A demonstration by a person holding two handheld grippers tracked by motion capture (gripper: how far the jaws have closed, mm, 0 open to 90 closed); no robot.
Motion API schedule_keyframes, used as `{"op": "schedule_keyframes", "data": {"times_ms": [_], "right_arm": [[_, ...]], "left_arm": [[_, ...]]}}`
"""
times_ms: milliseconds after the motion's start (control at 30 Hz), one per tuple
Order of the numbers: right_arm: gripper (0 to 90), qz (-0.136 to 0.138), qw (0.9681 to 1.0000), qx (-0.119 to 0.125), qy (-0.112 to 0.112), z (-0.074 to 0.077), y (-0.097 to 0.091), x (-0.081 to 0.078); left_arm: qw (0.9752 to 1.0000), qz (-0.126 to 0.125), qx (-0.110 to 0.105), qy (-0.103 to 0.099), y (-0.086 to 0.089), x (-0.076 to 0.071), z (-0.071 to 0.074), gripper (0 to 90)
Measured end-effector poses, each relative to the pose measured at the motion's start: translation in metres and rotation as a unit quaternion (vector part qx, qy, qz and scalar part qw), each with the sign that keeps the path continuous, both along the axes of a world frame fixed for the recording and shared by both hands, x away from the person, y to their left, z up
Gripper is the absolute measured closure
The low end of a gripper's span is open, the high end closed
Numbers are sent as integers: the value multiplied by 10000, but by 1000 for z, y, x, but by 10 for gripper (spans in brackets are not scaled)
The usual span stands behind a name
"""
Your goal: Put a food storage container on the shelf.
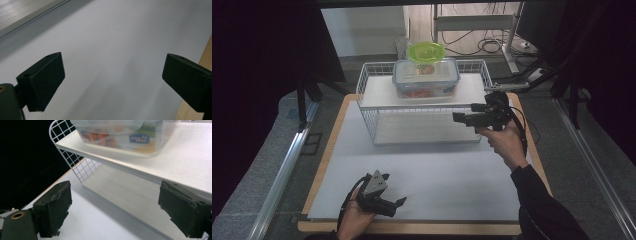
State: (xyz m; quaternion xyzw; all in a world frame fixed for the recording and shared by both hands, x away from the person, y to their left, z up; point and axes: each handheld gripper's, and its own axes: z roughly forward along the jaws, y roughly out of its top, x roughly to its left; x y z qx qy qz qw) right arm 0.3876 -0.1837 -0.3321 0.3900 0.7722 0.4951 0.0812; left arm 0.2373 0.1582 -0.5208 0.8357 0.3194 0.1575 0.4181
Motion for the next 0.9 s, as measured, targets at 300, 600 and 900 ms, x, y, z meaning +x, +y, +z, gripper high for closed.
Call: {"op": "schedule_keyframes", "data": {"times_ms": [300, 600, 900], "right_arm": [[87, 69, 9998, -103, -169, -9, -1, -12], [71, 107, 9988, -383, -284, -23, -5, -23], [41, 152, 9964, -709, -442, -43, -9, -34]], "left_arm": [[10000, 11, -57, 15, 0, 0, -1, 38], [10000, 8, -33, 21, 0, 0, -1, 37], [10000, -8, 31, 29, -1, 0, -1, 38]]}}
